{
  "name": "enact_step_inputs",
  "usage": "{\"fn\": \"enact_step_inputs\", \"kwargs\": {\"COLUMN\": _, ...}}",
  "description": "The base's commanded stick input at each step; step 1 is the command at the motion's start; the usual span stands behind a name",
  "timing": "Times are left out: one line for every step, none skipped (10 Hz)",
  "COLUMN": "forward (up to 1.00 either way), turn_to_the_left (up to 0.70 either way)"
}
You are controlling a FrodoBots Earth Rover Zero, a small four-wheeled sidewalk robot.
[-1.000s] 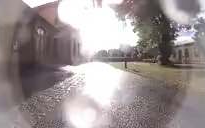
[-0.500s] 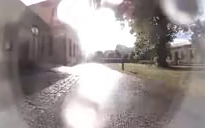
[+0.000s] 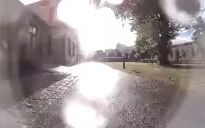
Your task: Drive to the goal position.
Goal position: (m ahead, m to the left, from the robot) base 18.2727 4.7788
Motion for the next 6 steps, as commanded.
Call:
{"fn": "enact_step_inputs", "kwargs": {"forward": 0.85, "turn_to_the_left": 0.0}}
{"fn": "enact_step_inputs", "kwargs": {"forward": 0.85, "turn_to_the_left": 0.0}}
{"fn": "enact_step_inputs", "kwargs": {"forward": 0.85, "turn_to_the_left": 0.0}}
{"fn": "enact_step_inputs", "kwargs": {"forward": 0.85, "turn_to_the_left": 0.0}}
{"fn": "enact_step_inputs", "kwargs": {"forward": 0.85, "turn_to_the_left": 0.0}}
{"fn": "enact_step_inputs", "kwargs": {"forward": 0.85, "turn_to_the_left": 0.0}}
